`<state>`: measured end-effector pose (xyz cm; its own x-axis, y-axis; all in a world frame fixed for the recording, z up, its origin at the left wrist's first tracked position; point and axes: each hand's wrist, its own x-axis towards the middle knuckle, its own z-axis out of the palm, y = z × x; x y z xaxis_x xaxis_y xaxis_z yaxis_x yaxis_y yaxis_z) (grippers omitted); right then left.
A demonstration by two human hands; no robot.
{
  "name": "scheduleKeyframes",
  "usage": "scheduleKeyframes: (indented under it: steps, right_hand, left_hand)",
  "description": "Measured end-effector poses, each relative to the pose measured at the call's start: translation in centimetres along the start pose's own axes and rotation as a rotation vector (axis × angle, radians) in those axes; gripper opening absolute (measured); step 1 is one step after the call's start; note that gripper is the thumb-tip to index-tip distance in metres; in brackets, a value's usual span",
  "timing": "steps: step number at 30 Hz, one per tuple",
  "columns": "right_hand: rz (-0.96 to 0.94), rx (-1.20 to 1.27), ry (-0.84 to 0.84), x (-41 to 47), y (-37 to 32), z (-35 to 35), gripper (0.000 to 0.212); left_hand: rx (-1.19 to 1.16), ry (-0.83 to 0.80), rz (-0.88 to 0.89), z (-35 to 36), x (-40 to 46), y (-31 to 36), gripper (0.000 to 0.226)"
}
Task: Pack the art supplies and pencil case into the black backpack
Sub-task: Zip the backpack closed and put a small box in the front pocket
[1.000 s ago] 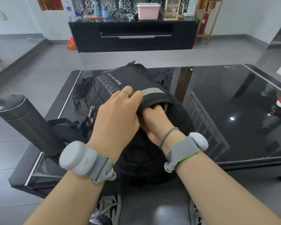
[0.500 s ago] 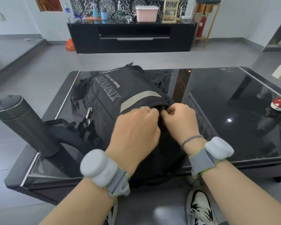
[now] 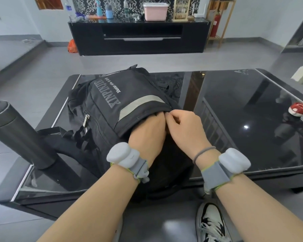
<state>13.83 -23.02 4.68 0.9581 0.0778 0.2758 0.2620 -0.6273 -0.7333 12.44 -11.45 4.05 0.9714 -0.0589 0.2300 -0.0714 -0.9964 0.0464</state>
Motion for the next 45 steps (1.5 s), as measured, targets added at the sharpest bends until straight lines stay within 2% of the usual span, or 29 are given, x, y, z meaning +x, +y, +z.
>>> scheduleKeyframes:
  steps: [2, 5, 7, 9, 10, 14, 18, 23, 28, 31, 33, 37, 41, 43, 45]
  right_hand:
    - [-0.08, -0.037, -0.048, -0.2, 0.5, -0.6, 0.026]
    - [-0.148, -0.106, 0.103, -0.3, 1.3, -0.9, 0.011]
    - [-0.131, -0.158, 0.207, 0.1, 2.0, -0.8, 0.019]
    - [-0.156, -0.28, 0.187, 0.6, 2.6, -0.5, 0.036]
    - [-0.168, -0.33, 0.159, 0.8, 2.7, -0.2, 0.037]
    - [-0.167, -0.393, 0.164, 1.5, 2.7, 0.5, 0.02]
    - [-0.176, -0.353, 0.211, 1.7, 2.1, 0.1, 0.018]
    - [-0.039, -0.251, 0.226, 2.2, 2.6, -1.3, 0.019]
    - [-0.063, -0.249, 0.215, 1.5, 1.3, -0.6, 0.02]
    - [-0.048, -0.27, 0.196, 1.1, 1.1, -0.4, 0.025]
    - [-0.071, -0.295, 0.192, 0.9, 1.0, -0.2, 0.03]
    - [-0.221, -0.287, 0.269, 0.2, -0.8, 0.6, 0.042]
    - [-0.443, -0.209, 0.303, -1.2, -4.3, 2.1, 0.044]
    - [-0.526, -0.144, 0.266, -2.2, -6.0, 3.4, 0.043]
    - [-0.573, -0.097, 0.213, -2.9, -7.2, 4.8, 0.04]
  left_hand:
    - [-0.138, -0.041, -0.008, 0.0, 0.6, 0.0, 0.026]
    - [-0.247, -0.032, -0.036, 0.1, 1.1, -0.1, 0.021]
    - [-0.268, -0.03, -0.052, 0.1, 1.4, 0.2, 0.023]
    - [-0.352, -0.011, -0.073, -0.5, 1.2, 0.8, 0.024]
    - [-0.378, 0.001, -0.073, -0.9, 1.0, 1.2, 0.024]
    - [-0.352, 0.037, -0.123, -1.8, 0.1, 1.7, 0.038]
    - [-0.242, 0.073, -0.203, -4.1, -2.0, 1.0, 0.046]
    - [-0.147, -0.023, -0.201, -6.3, -5.7, -3.4, 0.04]
    - [-0.129, -0.078, -0.221, -6.8, -7.6, -7.6, 0.043]
    - [-0.308, -0.17, -0.152, -6.7, -7.8, -9.2, 0.054]
    - [-0.422, -0.218, -0.2, -6.9, -7.2, -10.9, 0.059]
    - [-0.363, -0.075, -0.381, -6.1, -6.1, -15.7, 0.052]
    - [-0.129, 0.181, -0.481, -5.5, -6.1, -19.1, 0.019]
    - [-0.093, 0.321, -0.467, -5.8, -5.8, -19.9, 0.026]
    - [-0.001, 0.467, -0.465, -6.6, -5.7, -20.6, 0.044]
